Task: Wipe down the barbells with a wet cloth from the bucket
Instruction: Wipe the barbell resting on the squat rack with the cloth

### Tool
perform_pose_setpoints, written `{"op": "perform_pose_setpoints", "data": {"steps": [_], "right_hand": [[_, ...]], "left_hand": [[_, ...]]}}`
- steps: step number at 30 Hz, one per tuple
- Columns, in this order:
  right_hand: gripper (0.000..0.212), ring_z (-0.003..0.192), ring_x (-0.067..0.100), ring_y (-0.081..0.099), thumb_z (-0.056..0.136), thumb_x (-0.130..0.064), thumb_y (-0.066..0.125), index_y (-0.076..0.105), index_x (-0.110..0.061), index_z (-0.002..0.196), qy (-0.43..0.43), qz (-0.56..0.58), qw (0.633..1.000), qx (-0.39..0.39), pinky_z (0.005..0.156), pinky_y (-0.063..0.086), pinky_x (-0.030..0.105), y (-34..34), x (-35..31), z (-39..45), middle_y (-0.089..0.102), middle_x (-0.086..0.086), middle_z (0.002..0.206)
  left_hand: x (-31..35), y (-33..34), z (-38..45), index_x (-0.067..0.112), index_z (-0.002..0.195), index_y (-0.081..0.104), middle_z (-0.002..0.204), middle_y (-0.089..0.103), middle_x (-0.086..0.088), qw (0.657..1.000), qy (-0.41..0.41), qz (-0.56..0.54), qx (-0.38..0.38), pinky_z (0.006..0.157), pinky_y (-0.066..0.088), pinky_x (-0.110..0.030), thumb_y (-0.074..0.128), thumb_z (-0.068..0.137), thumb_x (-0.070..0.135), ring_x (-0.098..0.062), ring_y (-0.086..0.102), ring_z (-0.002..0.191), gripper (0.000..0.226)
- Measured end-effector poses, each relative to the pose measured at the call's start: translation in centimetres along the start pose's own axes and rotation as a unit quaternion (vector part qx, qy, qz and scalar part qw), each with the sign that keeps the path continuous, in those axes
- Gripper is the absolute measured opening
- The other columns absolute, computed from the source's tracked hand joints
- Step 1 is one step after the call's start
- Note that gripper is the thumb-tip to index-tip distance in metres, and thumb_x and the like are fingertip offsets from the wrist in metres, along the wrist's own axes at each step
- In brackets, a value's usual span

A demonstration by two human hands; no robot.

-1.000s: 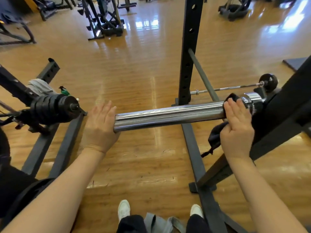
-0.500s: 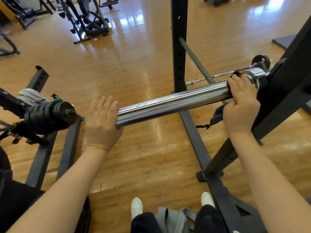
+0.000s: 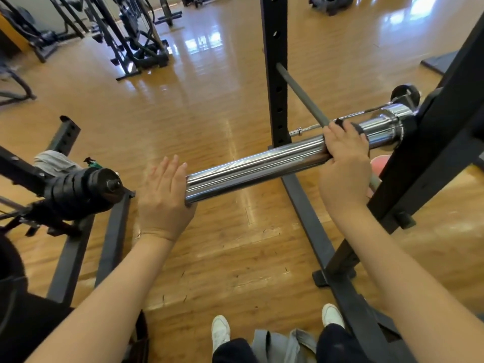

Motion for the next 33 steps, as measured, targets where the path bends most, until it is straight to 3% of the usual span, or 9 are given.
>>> {"op": "perform_pose_setpoints", "data": {"steps": [4,6,10,15,19,22,25,28,33], "right_hand": [[0.048,0.13,0.032,0.042,0.082,0.004,0.037,0.057,0.002,0.125,-0.075,-0.011,0.997,-0.03,0.111,0.027,0.05,-0.9,1.5,-0.4,0.056,0.016,0.13],[0.047,0.129,0.034,0.043,0.081,0.005,0.037,0.059,0.003,0.123,-0.051,-0.016,0.998,-0.021,0.111,0.028,0.051,-1.4,2.8,0.6,0.057,0.018,0.128],[0.047,0.132,0.033,0.04,0.079,0.009,0.039,0.059,0.004,0.122,0.025,-0.016,1.0,-0.001,0.113,0.015,0.041,-0.8,1.7,1.4,0.056,0.017,0.13],[0.053,0.132,0.032,0.039,0.077,0.012,0.039,0.054,0.003,0.127,-0.068,0.004,0.997,-0.047,0.112,0.025,0.049,-1.1,1.3,-1.0,0.053,0.016,0.133],[0.055,0.136,0.031,0.035,0.075,0.012,0.04,0.055,0.002,0.127,0.049,-0.013,0.998,-0.031,0.114,0.022,0.048,-1.6,2.9,1.3,0.052,0.014,0.135],[0.052,0.131,0.033,0.04,0.074,0.009,0.039,0.059,0.002,0.121,0.004,-0.007,0.999,-0.041,0.113,0.019,0.045,0.2,-0.9,0.4,0.057,0.015,0.129],[0.051,0.133,0.024,0.037,0.08,0.003,0.036,0.057,-0.001,0.126,-0.041,0.033,0.997,-0.058,0.113,0.019,0.042,0.1,-0.9,-1.6,0.054,0.012,0.133],[0.053,0.134,0.025,0.036,0.078,0.007,0.036,0.055,0.001,0.127,-0.012,0.044,0.998,-0.042,0.113,0.026,0.049,-1.5,2.1,-1.4,0.052,0.013,0.134],[0.052,0.134,0.03,0.038,0.077,0.005,0.037,0.058,0.001,0.124,0.033,0.004,0.999,-0.022,0.115,0.017,0.047,-0.7,1.4,1.2,0.055,0.014,0.132]], "left_hand": [[0.0,0.2,-0.1,-0.002,0.114,0.058,0.12,0.062,-0.022,1.0,0.003,0.0,-0.004,0.101,0.043,-0.048,0.075,0.075,0.009,-0.037,0.058,0.115,0.045],[-0.1,0.2,-0.1,-0.002,0.115,0.058,0.121,0.062,-0.022,1.0,-0.001,0.0,-0.003,0.101,0.043,-0.048,0.075,0.075,0.01,-0.037,0.057,0.116,0.046],[-0.2,0.3,-0.2,-0.002,0.116,0.057,0.121,0.062,-0.022,1.0,-0.002,-0.001,-0.005,0.101,0.043,-0.048,0.074,0.075,0.012,-0.037,0.057,0.116,0.046],[0.0,0.2,-0.1,-0.002,0.115,0.058,0.12,0.062,-0.022,1.0,-0.004,-0.002,-0.002,0.102,0.042,-0.047,0.074,0.075,0.011,-0.038,0.057,0.115,0.045],[0.1,0.0,0.1,-0.002,0.113,0.059,0.118,0.063,-0.022,1.0,-0.01,0.006,0.014,0.101,0.043,-0.048,0.072,0.078,0.008,-0.038,0.058,0.113,0.039],[0.1,0.1,-0.2,-0.002,0.113,0.059,0.118,0.063,-0.023,1.0,-0.008,0.0,0.01,0.098,0.045,-0.051,0.071,0.079,0.008,-0.039,0.058,0.114,0.038],[0.1,0.1,-0.1,-0.002,0.113,0.059,0.118,0.063,-0.022,1.0,-0.007,-0.001,0.011,0.097,0.046,-0.051,0.073,0.078,0.009,-0.038,0.059,0.113,0.039],[0.2,0.0,-0.1,-0.002,0.112,0.06,0.118,0.063,-0.022,1.0,-0.006,0.003,0.015,0.101,0.043,-0.047,0.073,0.077,0.009,-0.038,0.059,0.113,0.04],[0.1,0.0,-0.1,-0.001,0.113,0.059,0.12,0.063,-0.022,1.0,-0.009,0.004,0.015,0.102,0.041,-0.045,0.073,0.076,0.01,-0.038,0.058,0.114,0.041]]}}
Point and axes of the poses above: each hand's wrist, its own z-axis towards the middle knuckle, its own y-axis out of the palm, x = y × z, the point moved 5 cm from there along z, towards the middle knuckle
